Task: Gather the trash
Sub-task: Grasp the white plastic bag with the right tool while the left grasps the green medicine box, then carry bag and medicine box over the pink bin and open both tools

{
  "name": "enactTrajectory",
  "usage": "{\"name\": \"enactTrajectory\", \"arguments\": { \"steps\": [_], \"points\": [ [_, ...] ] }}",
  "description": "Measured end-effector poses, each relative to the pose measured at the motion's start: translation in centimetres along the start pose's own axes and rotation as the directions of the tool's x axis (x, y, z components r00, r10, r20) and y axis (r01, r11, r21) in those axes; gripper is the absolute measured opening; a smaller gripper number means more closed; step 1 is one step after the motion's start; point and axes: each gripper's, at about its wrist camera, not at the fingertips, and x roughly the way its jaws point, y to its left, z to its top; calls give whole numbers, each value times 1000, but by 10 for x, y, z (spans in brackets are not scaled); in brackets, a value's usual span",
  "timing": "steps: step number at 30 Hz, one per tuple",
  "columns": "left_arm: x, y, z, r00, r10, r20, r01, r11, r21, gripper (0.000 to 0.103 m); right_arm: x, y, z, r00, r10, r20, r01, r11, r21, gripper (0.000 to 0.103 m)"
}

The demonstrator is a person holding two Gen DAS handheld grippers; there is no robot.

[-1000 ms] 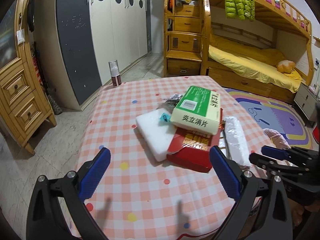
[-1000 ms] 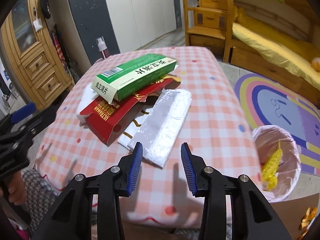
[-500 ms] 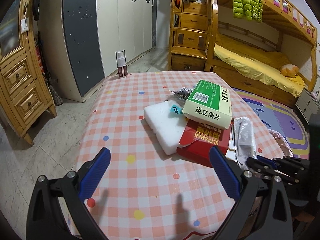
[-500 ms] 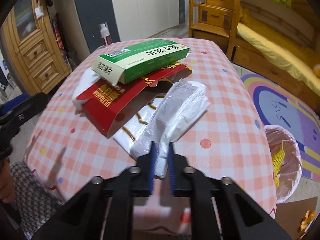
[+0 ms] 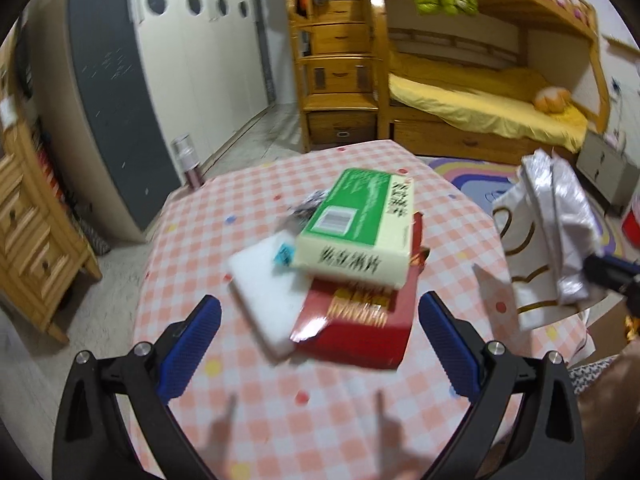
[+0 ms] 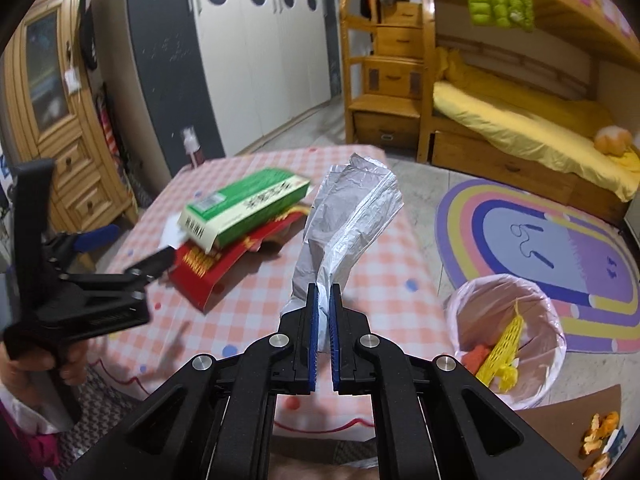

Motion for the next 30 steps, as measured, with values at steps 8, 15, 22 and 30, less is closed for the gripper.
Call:
{"name": "enactTrajectory", "arguments": {
  "steps": [8,15,22,30],
  "points": [
    [49,-22,23,997,-6,-78,14,995,100,96,1,-28,4,1000,3,9,-4,998,67,5],
    [70,-24,33,995,-15,-102,30,988,151,81,3,-36,2,1000,19,1,-19,996,91,5],
    [32,-12,43,998,-65,-13,65,997,47,77,-9,-37,7,999,24,43,-28,995,92,5],
    [-42,-26,53,980,-148,135,152,988,-23,77,-40,-45,14,993,-10,119,-2,995,103,5]
  ]
}}
